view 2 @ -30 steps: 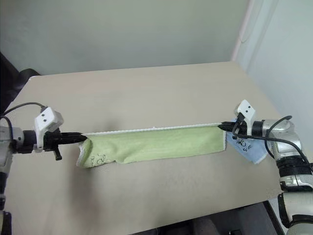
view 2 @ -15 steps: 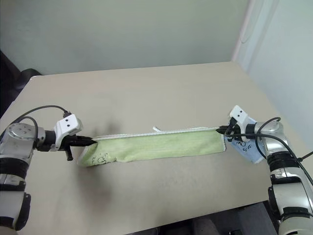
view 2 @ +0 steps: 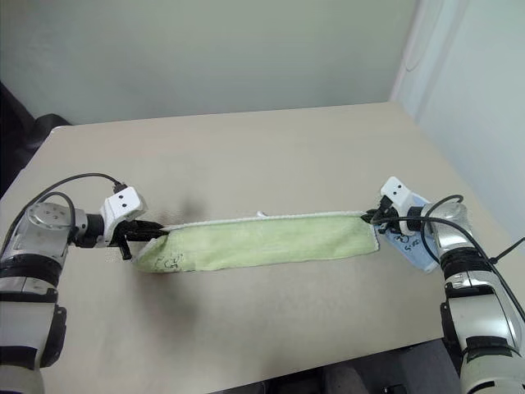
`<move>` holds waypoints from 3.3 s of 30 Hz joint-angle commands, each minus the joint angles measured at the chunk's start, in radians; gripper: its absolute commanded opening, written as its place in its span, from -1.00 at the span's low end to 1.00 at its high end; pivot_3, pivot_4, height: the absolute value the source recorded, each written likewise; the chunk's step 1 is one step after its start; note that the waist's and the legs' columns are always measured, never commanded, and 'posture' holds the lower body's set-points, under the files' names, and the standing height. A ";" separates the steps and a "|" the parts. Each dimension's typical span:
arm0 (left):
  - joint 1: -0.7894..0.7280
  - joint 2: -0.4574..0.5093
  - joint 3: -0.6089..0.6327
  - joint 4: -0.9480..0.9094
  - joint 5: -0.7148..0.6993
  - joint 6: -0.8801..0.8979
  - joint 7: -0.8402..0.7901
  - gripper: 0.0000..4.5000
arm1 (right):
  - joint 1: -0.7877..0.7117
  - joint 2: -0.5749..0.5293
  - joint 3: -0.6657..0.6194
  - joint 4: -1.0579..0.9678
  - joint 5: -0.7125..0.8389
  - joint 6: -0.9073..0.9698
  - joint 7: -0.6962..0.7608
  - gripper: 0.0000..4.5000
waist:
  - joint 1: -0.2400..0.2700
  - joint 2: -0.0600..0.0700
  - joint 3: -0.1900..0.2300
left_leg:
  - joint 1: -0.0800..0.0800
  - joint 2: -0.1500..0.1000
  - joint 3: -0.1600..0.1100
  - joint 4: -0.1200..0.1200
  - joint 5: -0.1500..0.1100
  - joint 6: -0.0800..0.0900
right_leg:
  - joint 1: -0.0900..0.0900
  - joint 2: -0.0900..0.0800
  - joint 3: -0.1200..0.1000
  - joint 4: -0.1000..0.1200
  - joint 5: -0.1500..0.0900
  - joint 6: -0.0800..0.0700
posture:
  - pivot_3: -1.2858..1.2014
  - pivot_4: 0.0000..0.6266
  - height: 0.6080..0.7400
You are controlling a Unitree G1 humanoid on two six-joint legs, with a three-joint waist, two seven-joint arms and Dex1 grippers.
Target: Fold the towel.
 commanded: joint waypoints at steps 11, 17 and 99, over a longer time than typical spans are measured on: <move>0.031 0.064 0.138 -0.057 -0.121 0.085 -0.061 0.71 | 0.081 -0.061 -0.176 -0.274 0.136 0.133 0.016 0.83 | 0.000 0.000 0.000 | 0.000 0.000 0.000 -0.001 0.000 0.000 | 0.000 0.000 0.000 -0.001 0.000 0.000 | 0.03 -0.52 1.00; 0.034 0.086 0.267 -0.042 -0.196 0.120 0.061 0.71 | 0.254 -0.098 -0.297 -0.629 0.294 0.408 -0.033 0.83 | 0.003 0.000 0.000 | -0.001 0.000 0.000 0.000 0.001 -0.001 | 0.000 0.000 0.000 -0.001 -0.001 0.001 | 0.03 -0.52 1.00; 0.637 -0.254 0.303 -1.328 -0.813 0.700 0.284 0.71 | 0.469 0.118 -0.687 -1.064 0.977 1.116 -0.793 -0.98 | 0.007 -0.005 0.002 | -0.001 -0.005 0.000 -0.001 -0.006 -0.012 | 0.002 -0.004 0.003 0.000 -0.014 0.019 | 0.03 -0.52 1.00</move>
